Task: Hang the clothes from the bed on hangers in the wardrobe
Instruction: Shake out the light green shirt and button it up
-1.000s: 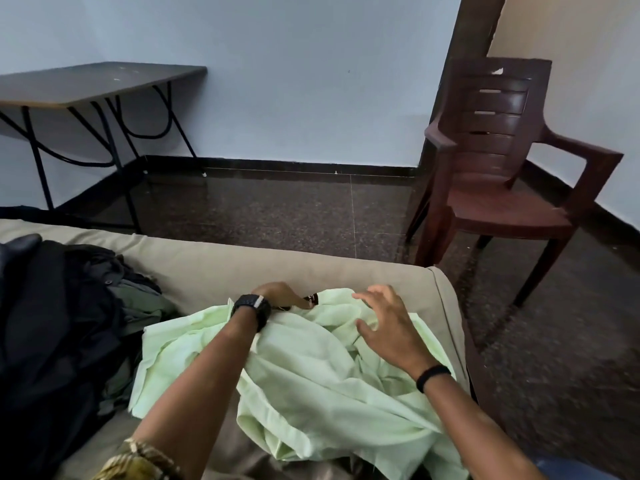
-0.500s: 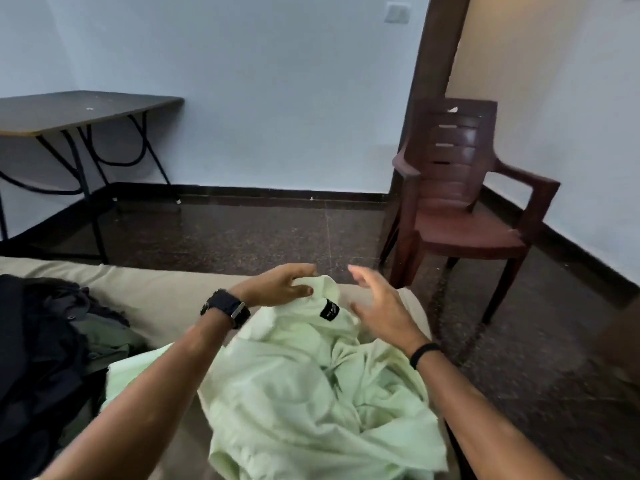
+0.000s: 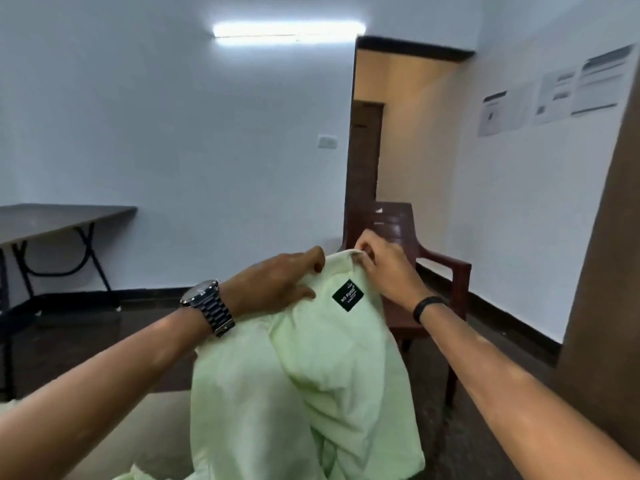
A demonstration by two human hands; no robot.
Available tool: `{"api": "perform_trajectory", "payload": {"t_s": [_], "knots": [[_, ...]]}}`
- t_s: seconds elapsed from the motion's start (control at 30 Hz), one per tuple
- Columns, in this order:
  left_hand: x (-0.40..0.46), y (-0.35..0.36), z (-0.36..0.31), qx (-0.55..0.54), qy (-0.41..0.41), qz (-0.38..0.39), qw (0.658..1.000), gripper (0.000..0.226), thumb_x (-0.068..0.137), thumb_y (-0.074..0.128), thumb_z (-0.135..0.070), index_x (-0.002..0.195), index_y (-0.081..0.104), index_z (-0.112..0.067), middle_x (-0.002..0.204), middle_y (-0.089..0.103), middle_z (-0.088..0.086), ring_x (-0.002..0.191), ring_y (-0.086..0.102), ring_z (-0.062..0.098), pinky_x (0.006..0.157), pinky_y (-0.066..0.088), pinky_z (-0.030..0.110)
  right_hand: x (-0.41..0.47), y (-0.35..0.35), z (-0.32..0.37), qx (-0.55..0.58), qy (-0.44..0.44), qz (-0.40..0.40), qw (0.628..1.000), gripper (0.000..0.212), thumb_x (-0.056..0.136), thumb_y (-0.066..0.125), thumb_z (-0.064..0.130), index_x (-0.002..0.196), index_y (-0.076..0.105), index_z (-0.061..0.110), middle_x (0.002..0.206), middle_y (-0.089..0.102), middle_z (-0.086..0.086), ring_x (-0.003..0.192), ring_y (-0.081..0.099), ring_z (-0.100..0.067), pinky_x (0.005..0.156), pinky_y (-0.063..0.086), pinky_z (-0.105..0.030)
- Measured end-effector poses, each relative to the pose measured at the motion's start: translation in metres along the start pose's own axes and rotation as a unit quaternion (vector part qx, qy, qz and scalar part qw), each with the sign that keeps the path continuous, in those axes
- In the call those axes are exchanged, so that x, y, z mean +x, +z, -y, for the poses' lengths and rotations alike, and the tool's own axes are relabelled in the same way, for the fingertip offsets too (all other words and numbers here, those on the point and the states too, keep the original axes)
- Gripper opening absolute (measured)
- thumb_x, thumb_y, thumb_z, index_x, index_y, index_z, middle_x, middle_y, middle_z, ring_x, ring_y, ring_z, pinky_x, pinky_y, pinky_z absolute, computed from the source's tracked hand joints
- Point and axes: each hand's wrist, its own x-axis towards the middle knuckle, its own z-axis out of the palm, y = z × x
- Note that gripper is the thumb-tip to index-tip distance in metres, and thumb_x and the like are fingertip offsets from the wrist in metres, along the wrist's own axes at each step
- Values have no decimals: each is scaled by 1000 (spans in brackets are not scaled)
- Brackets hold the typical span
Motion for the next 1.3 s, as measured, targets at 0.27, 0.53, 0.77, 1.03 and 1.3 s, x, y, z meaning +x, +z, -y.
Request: {"api": "perform_trajectory", "payload": {"t_s": [0.27, 0.53, 0.77, 1.03, 1.3], "knots": [[63, -101, 5, 175, 4, -110, 978, 28, 90, 51, -4, 109, 65, -19, 103, 62, 2, 95, 59, 23, 80, 46, 37, 42, -67, 36, -221, -150, -110, 957, 28, 85, 42, -11, 97, 61, 7, 87, 59, -11, 75, 57, -30, 61, 44, -38], [109, -194, -20, 356, 9, -189, 915, 55, 91, 46, -3, 141, 39, -24, 108, 54, 5, 83, 57, 25, 62, 47, 36, 84, -99, 59, -255, -41, -131, 957, 57, 92, 38, -5, 144, 29, 15, 122, 44, -14, 98, 56, -36, 81, 48, -42], [115, -255, -24, 446, -49, -122, 885, 56, 87, 46, -2, 134, 46, -34, 116, 50, -2, 82, 56, 20, 53, 33, 28, 114, -179, 91, -148, 20, -53, 987, 41, 88, 44, -7, 106, 73, 15, 121, 61, -14, 91, 59, -25, 81, 49, -24], [130, -286, -40, 290, -146, -300, 897, 31, 88, 43, 2, 111, 63, -8, 112, 51, 13, 96, 56, 35, 74, 44, 36, 137, -233, 134, -192, 102, -174, 960, 29, 92, 42, 4, 116, 57, -4, 119, 56, -27, 107, 60, -37, 90, 51, -39], [147, -269, -83, 348, -179, -203, 898, 27, 90, 48, 1, 116, 52, -1, 122, 43, 15, 100, 57, 35, 76, 47, 38, 137, -269, 166, 29, 179, -41, 983, 15, 94, 39, -8, 84, 48, 0, 68, 66, -19, 56, 68, -26, 61, 60, -41]]}}
